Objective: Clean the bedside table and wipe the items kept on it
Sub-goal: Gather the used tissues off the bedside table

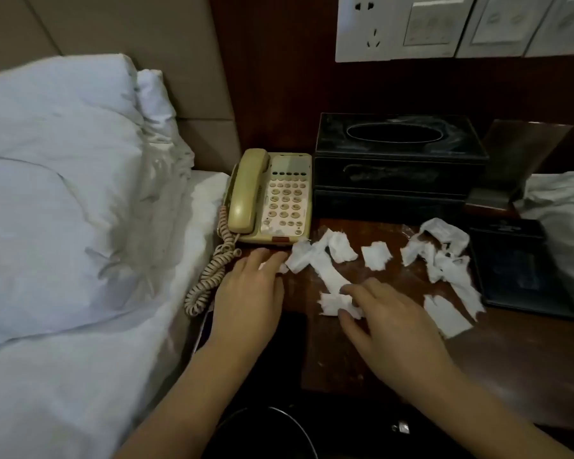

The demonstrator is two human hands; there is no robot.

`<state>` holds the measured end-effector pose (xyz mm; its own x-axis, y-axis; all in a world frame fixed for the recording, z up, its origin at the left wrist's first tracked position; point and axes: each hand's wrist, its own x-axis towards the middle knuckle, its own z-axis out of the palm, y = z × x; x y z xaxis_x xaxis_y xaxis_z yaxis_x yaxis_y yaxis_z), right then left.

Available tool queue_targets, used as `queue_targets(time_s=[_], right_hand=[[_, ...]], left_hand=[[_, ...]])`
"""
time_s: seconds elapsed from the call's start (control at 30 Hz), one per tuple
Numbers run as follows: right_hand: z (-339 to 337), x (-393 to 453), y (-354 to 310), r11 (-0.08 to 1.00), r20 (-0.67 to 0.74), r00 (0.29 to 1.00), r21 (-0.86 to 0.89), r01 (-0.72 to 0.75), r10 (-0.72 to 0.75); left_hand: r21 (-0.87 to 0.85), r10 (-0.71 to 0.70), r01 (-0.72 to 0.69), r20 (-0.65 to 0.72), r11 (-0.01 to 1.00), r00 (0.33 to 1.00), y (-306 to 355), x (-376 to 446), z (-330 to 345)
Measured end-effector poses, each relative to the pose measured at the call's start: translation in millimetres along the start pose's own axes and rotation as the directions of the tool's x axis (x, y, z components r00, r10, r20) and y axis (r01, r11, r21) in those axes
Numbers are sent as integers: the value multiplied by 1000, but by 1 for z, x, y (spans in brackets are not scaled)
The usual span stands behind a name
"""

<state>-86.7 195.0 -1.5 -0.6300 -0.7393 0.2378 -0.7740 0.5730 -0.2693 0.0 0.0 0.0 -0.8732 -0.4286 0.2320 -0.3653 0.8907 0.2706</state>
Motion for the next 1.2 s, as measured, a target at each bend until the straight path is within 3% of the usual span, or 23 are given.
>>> queue_targets(time_s=[0.27, 0.47, 0.63, 0.73, 0.83, 0.9, 1.0, 1.07, 1.13, 1.2], right_hand=[[25, -3, 12, 998, -24, 999, -59, -38, 37], [13, -13, 13, 999, 26, 999, -28, -35, 36], [-3, -22, 8, 999, -22, 1000, -36, -16, 15], [-14, -31, 6, 999, -62, 998, -47, 21, -24], [-26, -40, -2, 997, -91, 994, -38, 61, -64], [-33, -51, -14, 997, -117, 990, -6, 82, -82], [-36, -76, -42, 990, -142, 983, 73, 124, -112], [-27, -95, -60, 984, -118, 984, 105, 145, -132], [-8, -112, -73, 982, -48, 989, 122, 142, -137], [15, -126, -78, 985, 39, 992, 129, 113, -119]], left_hand=[[99, -18, 16, 19, 995, 1000, -16, -3, 29], [88, -92, 88, 38, 992, 995, -7, 4, 23], [91, -76, 71, 57, 993, 995, 1, 6, 8], [-26, 11, -13, -99, 1000, 995, 14, -11, -13], [-126, 111, -158, -318, 979, 942, 28, -55, -42], [-226, 134, -226, -361, 948, 923, 31, -99, -54], [-330, 64, -151, -260, 932, 964, 16, -168, -41], [-321, -61, 40, -53, 946, 997, -3, -201, -16], [-242, -175, 212, 163, 947, 971, -21, -224, 12], [-189, -201, 257, 271, 948, 941, -33, -237, 34]])
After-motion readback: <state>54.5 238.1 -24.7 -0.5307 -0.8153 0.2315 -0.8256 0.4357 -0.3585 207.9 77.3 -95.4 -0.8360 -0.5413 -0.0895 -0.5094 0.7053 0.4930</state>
